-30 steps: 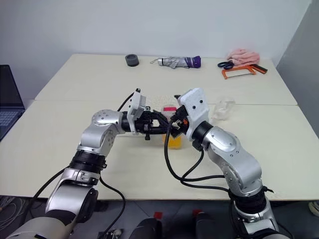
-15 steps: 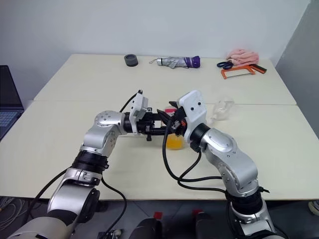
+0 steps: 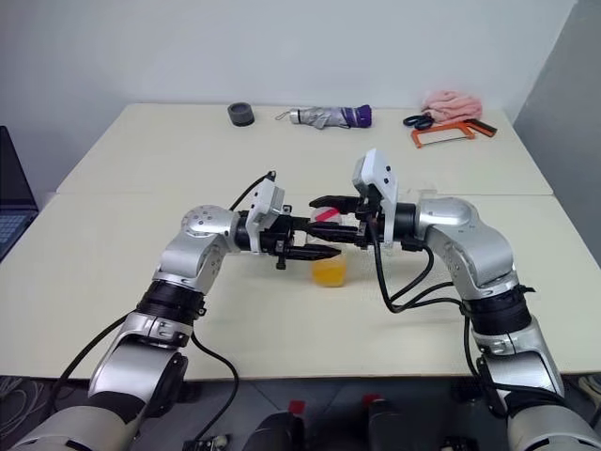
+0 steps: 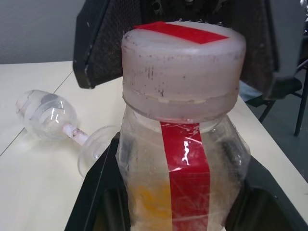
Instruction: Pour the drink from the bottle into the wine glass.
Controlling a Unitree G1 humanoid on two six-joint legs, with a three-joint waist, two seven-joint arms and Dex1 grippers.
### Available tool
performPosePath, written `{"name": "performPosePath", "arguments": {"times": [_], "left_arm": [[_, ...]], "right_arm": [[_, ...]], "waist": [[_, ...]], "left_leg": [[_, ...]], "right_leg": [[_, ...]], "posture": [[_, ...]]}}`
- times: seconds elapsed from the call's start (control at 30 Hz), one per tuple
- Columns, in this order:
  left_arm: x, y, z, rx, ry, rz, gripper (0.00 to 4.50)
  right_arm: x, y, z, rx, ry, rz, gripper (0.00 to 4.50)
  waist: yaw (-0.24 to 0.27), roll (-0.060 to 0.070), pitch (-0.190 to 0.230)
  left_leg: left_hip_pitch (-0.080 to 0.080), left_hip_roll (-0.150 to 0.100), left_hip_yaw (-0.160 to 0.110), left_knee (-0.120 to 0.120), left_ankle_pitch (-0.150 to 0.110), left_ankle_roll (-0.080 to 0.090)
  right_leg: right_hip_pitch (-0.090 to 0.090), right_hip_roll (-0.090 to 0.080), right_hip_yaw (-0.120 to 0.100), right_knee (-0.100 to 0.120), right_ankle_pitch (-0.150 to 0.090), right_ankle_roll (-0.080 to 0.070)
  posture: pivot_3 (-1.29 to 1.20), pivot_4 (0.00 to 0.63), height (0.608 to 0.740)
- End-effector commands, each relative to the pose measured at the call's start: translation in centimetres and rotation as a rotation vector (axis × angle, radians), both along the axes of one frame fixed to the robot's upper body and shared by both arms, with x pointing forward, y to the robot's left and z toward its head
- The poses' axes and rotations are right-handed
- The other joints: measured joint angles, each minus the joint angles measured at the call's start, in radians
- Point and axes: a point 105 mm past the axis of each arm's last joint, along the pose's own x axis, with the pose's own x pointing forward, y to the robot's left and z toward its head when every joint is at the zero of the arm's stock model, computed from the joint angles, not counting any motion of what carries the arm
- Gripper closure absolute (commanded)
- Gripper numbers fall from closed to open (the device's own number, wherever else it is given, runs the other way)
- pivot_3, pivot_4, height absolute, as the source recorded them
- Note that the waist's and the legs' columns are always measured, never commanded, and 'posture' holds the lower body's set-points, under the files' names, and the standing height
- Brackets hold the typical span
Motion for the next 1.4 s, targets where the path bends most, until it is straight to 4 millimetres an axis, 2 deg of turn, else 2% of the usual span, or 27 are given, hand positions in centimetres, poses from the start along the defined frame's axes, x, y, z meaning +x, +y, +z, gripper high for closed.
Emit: {"name": "performPosePath", "arguments": {"times": [0.03,0.13,0.17,0.27,0.37,0.53,0.83,1.2,1.3,1.4], "left_arm": [[0.4,0.6,2.1,-0.039,-0.070,0.034,2.68],[0.4,0.8,2.0,-0.041,-0.068,0.046,2.68],[0.4,0.8,2.0,-0.041,-0.067,0.049,2.68],[0.4,0.9,1.9,-0.041,-0.067,0.053,2.68],[0.4,0.9,2.0,-0.040,-0.066,0.055,2.68],[0.5,0.7,2.0,-0.039,-0.064,0.050,2.68],[0.4,0.5,1.9,-0.043,-0.063,0.044,2.68],[0.5,0.7,1.9,-0.041,-0.061,0.052,2.69],[0.5,0.7,1.9,-0.040,-0.060,0.053,2.69],[0.6,0.8,1.9,-0.039,-0.059,0.055,2.69]], "right_arm": [[-0.9,-1.5,2.1,0.102,-0.051,-0.033,1.27],[-2.9,-2.1,3.9,0.191,-0.090,-0.076,0.22],[-3.5,-2.0,4.2,0.211,-0.098,-0.085,0.00],[-4.8,-1.3,4.3,0.225,-0.151,-0.141,0.00],[-5.3,0.2,3.3,0.186,-0.209,-0.195,0.00],[-2.9,1.2,2.1,0.134,-0.316,-0.338,0.00],[-0.5,-1.2,2.1,0.149,-0.294,-0.491,0.00],[-0.4,-4.0,1.1,0.091,-0.273,-0.568,0.00],[-0.5,-4.3,1.1,0.083,-0.272,-0.570,0.00],[-1.5,-3.7,1.0,0.082,-0.245,-0.498,0.00]], "waist": [[0.001,0.000,0.000],[0.004,0.000,0.000],[0.006,0.000,0.000],[0.008,0.000,0.000],[0.005,0.000,0.000],[0.003,0.000,0.000],[0.003,0.000,0.000],[0.004,0.000,0.000],[0.004,0.000,0.000],[0.004,0.000,0.000]], "left_leg": [[0.000,0.000,0.000,0.000,0.000,0.000],[-0.001,0.000,0.000,0.001,0.000,0.000],[-0.001,-0.001,0.000,0.001,0.000,0.000],[-0.001,-0.001,0.000,0.001,0.000,0.000],[-0.001,-0.001,0.000,0.001,0.000,0.000],[0.000,-0.001,0.001,0.001,0.000,0.000],[0.000,-0.001,0.001,0.001,0.000,0.000],[0.000,-0.001,0.001,0.001,0.000,0.000],[0.000,-0.001,0.001,0.001,0.000,0.000],[0.000,-0.001,0.001,0.001,0.000,0.000]], "right_leg": [[0.000,-0.001,0.000,0.000,0.000,0.000],[0.000,-0.005,0.001,0.000,0.000,0.000],[0.000,-0.005,0.001,0.000,0.000,0.000],[0.000,-0.005,0.000,0.000,0.000,0.000],[0.000,-0.004,0.000,0.000,0.000,0.000],[0.000,-0.002,0.001,0.000,0.000,0.000],[0.000,-0.002,0.001,0.000,0.000,0.000],[0.000,-0.002,0.001,0.000,0.000,0.000],[0.000,-0.002,0.001,0.000,0.000,0.000],[0.000,-0.002,0.001,0.000,0.000,0.000]], "posture": [[0.00,0.150,0.740],[0.00,0.150,0.740],[0.00,0.150,0.740],[0.00,0.150,0.740],[0.00,0.150,0.740],[0.00,0.150,0.740],[0.00,0.150,0.740],[0.00,0.150,0.740],[0.00,0.150,0.740],[0.00,0.150,0.740]]}}
